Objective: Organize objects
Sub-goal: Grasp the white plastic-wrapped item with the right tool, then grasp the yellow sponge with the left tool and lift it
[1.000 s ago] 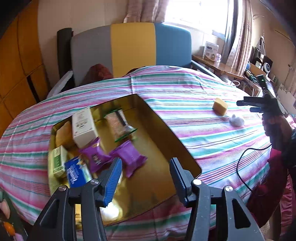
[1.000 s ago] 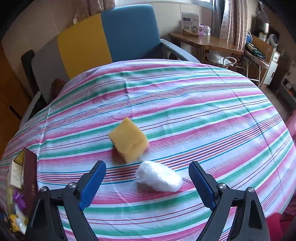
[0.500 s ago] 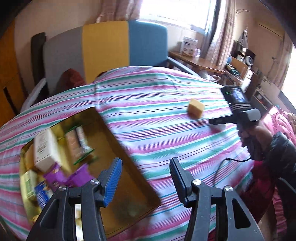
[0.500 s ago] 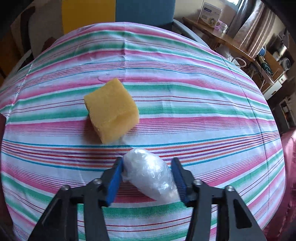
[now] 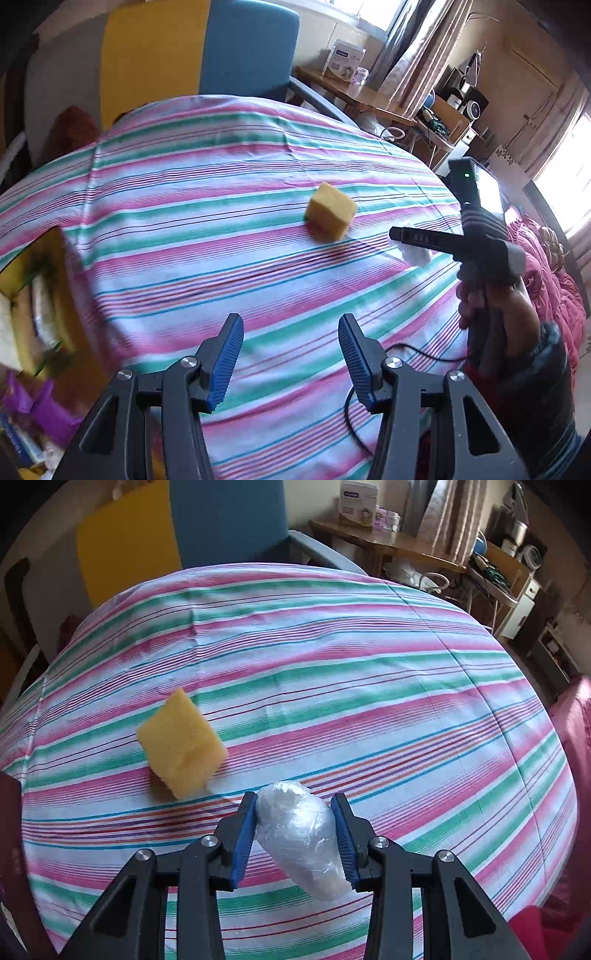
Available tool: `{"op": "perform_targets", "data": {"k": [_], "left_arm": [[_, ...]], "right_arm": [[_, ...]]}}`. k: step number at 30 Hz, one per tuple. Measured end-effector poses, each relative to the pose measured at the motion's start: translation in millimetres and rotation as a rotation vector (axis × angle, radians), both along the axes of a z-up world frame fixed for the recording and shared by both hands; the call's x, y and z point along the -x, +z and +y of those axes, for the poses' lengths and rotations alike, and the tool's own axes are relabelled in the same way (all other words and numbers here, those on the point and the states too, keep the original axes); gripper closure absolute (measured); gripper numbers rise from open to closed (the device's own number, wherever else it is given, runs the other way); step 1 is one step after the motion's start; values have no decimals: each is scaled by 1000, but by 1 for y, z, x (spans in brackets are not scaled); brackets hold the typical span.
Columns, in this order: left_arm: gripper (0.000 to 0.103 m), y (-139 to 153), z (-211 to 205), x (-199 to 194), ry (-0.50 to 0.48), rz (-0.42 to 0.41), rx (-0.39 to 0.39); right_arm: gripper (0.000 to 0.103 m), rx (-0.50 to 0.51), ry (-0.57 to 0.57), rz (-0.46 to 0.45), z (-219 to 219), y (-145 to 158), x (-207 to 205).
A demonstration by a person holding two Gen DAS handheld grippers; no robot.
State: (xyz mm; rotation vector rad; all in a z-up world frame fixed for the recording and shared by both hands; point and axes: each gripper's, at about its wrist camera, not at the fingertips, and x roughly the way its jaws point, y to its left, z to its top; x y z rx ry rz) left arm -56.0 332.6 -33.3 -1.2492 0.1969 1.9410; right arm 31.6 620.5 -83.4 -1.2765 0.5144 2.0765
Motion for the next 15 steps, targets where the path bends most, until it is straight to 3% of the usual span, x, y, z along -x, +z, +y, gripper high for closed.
{"op": "perform_targets", "data": {"k": [4,6,7,15], "left_arm": [[44,-8,42,6,-60,68,42],[24,-15,65,8,-117,106,66],[21,-18,75,9,-140,115,79],[20,-43,148,26,-272,209,156]], "right_arm": [[62,27,-56,37,13,5,-9],[62,49,-77,64,19,6,-13],[62,59,-84,76,21,7,-14],[62,108,-106,116,27,7,-20]]}}
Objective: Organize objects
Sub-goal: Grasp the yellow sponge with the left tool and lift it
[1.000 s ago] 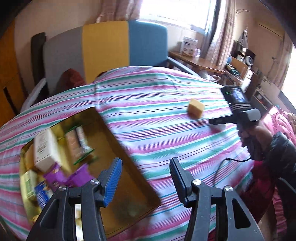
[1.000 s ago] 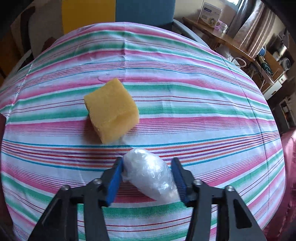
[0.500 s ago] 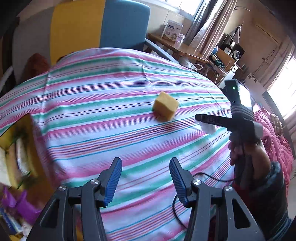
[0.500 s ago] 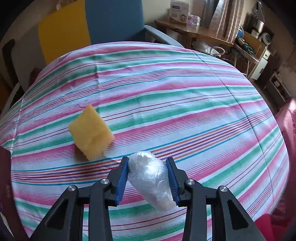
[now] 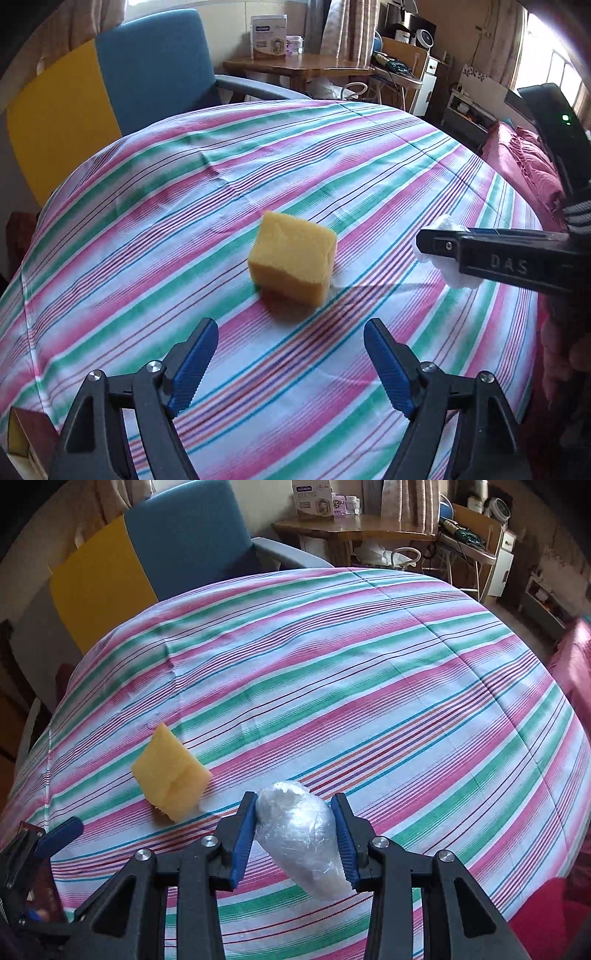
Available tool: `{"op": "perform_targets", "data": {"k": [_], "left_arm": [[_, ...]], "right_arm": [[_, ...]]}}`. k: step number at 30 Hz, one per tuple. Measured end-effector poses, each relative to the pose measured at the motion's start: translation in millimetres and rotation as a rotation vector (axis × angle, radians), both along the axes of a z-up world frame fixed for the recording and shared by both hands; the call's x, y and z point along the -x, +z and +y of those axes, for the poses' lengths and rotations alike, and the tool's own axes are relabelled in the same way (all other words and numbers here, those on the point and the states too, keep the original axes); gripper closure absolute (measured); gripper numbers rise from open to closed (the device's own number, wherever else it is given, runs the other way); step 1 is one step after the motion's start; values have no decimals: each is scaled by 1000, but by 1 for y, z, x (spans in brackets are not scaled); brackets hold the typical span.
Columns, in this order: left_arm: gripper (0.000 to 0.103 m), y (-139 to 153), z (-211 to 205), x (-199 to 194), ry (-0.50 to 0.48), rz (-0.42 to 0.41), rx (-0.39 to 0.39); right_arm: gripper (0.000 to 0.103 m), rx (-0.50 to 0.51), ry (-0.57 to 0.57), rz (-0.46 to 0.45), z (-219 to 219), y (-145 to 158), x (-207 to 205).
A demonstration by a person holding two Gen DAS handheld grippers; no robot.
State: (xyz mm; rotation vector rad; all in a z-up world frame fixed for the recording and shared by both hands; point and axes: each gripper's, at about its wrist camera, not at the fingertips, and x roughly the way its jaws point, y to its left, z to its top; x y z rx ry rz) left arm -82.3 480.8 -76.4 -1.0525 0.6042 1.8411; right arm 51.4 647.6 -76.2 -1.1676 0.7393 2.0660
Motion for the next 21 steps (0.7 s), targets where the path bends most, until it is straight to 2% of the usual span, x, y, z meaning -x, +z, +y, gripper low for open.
{"op": "perform_targets", "data": {"k": [7,12,14,15,16,21], "left_arm": [[15,-22,39,14,-64,12,52],[15,-34,53,32,-47,10,49],[19,-38,55,38,-44,-31,38],[38,-41,55,41,-36,-68,38],[39,-44,54,44,-26,-99,39],[42,-30,23,34,21,-104,-27]], "right_arm": [[62,51,-29,25,8,-5,-6],[62,54,-49,-9,12,-11,-6],[62,54,-48,-24,12,-14,-5],[62,53,-47,-33,13,-16,-4],[62,52,-46,-44,13,-18,-3],[62,51,1,-64,9,-23,5]]}}
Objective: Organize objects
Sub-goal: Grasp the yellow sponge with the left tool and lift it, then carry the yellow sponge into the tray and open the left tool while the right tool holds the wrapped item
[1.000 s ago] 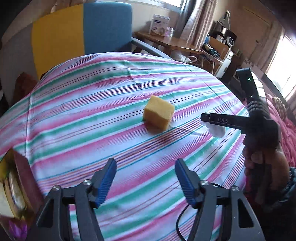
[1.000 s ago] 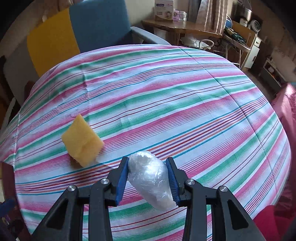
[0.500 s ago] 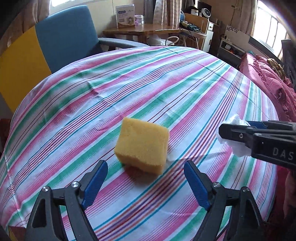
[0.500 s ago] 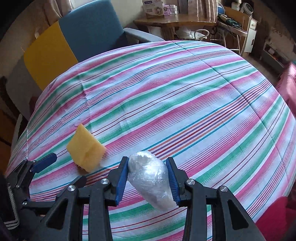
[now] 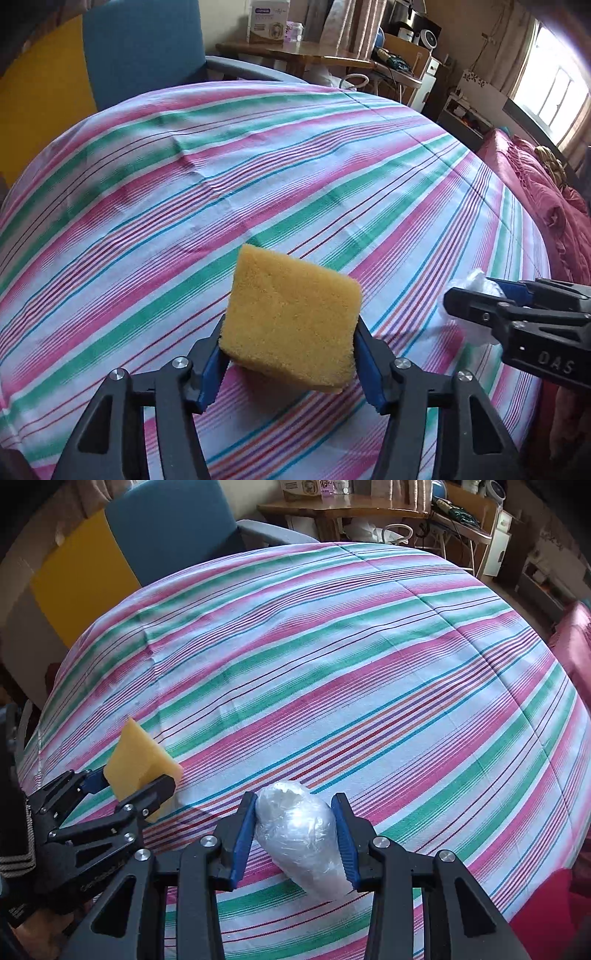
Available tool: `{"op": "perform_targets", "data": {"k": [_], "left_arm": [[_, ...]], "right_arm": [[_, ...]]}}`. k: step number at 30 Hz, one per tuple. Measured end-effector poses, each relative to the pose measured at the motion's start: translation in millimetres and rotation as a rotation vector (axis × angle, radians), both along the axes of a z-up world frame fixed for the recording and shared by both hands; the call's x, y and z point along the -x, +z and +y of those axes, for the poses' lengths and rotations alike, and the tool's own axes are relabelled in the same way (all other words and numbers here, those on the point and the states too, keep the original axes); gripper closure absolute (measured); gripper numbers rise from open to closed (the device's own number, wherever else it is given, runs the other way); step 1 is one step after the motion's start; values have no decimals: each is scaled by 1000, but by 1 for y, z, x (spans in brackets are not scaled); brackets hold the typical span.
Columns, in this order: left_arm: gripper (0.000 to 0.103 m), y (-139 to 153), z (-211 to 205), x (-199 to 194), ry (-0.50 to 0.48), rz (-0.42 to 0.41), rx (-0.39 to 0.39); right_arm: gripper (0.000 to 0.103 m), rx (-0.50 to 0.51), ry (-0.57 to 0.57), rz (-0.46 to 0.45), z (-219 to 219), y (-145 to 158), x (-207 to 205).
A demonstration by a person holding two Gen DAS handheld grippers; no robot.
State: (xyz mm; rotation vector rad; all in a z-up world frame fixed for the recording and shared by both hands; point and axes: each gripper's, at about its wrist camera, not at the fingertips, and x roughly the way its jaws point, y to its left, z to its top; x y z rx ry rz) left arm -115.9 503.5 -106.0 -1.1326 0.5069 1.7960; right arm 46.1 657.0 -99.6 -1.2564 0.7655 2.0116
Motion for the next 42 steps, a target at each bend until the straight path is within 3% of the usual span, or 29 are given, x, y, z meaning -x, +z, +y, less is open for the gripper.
{"op": "perform_targets", "data": {"k": [3,8,15,20,25,32,42], "left_arm": [[42,15,-30,-10,74,-4,-17],[42,28,-85,-39,179,13,-20],[42,20,-144,-93,237,62,-3],[42,-6,-153,-111,246,48,25],[42,-10,-158,-117,251,75,-10],[41,-14,-157,-117,233,85,-27],[41,-16,-160,-119,225,94,-55]], "right_arm": [[61,-10,74,34,-11,4,10],[61,-22,228,-11,-37,-4,31],[61,-54,303,-24,-51,-5,39],[59,-73,318,-62,-57,-10,41],[58,-35,288,-46,-50,-11,37],[37,51,208,5,-34,-12,27],[34,15,239,38,-39,-1,29]]}}
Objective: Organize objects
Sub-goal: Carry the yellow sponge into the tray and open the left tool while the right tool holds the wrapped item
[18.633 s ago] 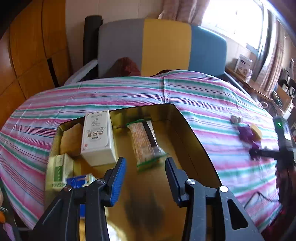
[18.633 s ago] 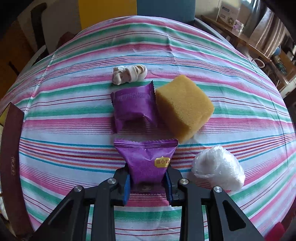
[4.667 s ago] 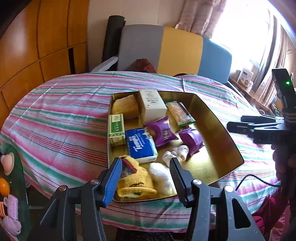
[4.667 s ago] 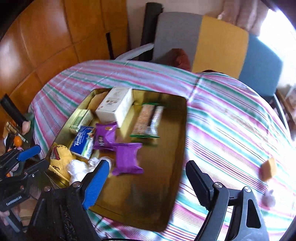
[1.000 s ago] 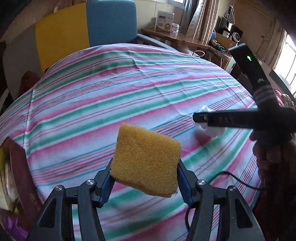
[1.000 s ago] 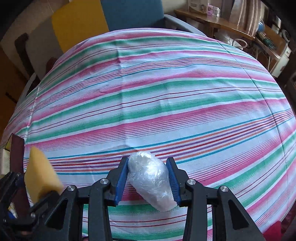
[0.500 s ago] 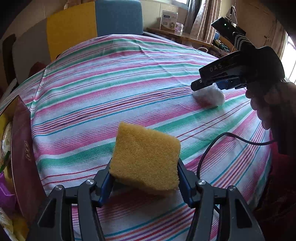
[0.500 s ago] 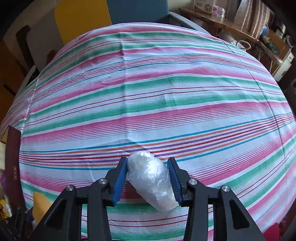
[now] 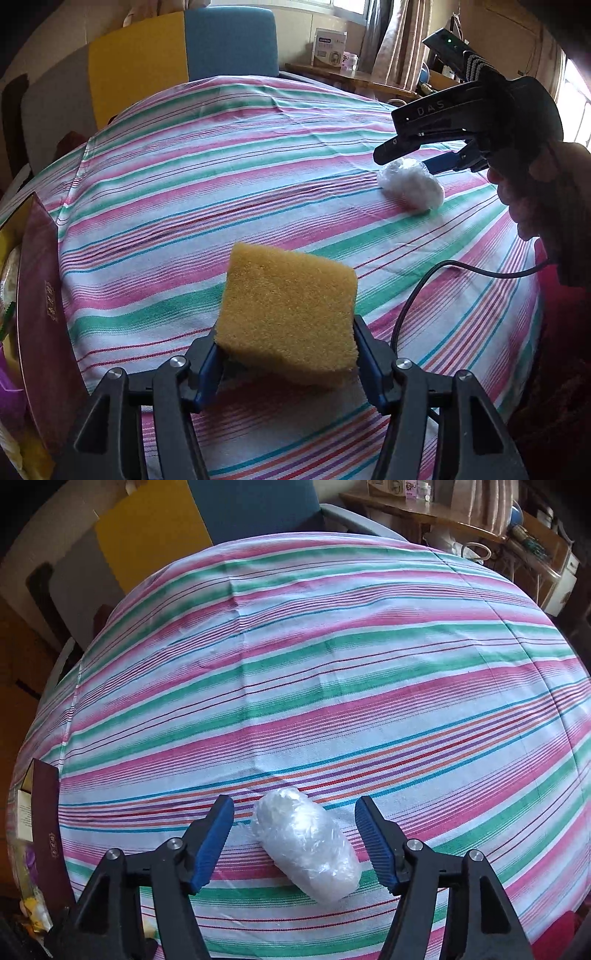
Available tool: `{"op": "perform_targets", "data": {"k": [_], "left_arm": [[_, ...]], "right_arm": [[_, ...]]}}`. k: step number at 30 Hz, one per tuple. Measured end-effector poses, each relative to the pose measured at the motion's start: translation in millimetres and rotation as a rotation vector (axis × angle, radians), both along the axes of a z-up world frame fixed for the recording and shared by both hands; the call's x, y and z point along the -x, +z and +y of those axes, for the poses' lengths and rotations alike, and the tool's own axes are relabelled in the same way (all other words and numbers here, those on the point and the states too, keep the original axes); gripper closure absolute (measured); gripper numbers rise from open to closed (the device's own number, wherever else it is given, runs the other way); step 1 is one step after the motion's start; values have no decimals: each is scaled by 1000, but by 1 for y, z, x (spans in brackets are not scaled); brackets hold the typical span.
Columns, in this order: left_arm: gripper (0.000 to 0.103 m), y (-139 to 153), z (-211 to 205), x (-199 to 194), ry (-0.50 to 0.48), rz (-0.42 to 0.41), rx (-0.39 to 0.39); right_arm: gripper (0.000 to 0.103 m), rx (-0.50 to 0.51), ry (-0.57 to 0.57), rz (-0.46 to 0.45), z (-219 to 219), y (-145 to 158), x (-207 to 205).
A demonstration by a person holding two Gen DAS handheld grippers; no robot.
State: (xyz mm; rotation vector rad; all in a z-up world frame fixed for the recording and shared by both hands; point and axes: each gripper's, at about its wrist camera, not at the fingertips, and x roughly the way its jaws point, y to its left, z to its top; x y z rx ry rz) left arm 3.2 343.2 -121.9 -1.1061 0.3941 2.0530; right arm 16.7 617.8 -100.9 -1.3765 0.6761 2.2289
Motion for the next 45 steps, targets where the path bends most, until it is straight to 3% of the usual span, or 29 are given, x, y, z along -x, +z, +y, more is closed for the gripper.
{"op": "perform_targets", "data": {"k": [4,6,8,10,22,34,41,45], "left_arm": [[41,0,-1,0,1,-1,0],[41,-1,-1,2,1,-5,0],[40,-1,-1,3,1,-10,-5],[40,-1,-1,3,0,-12,-10],[41,8,-6,-2,23,4,0],[41,74,-44,-16,41,90,-80],[41,103,-95,-9,88,113,-113],[41,120,-161,13,201,94,-157]], "right_arm": [[36,-17,14,-38,-2,-3,1],[42,-20,20,-81,-3,-9,3],[58,-22,28,-129,-4,-17,5],[65,-61,38,-150,-7,-18,6],[66,-101,64,-150,-6,-19,11],[66,-137,81,-154,-10,-19,12],[66,-159,90,-162,-18,-22,19],[66,-166,91,-165,-27,-19,12]]}}
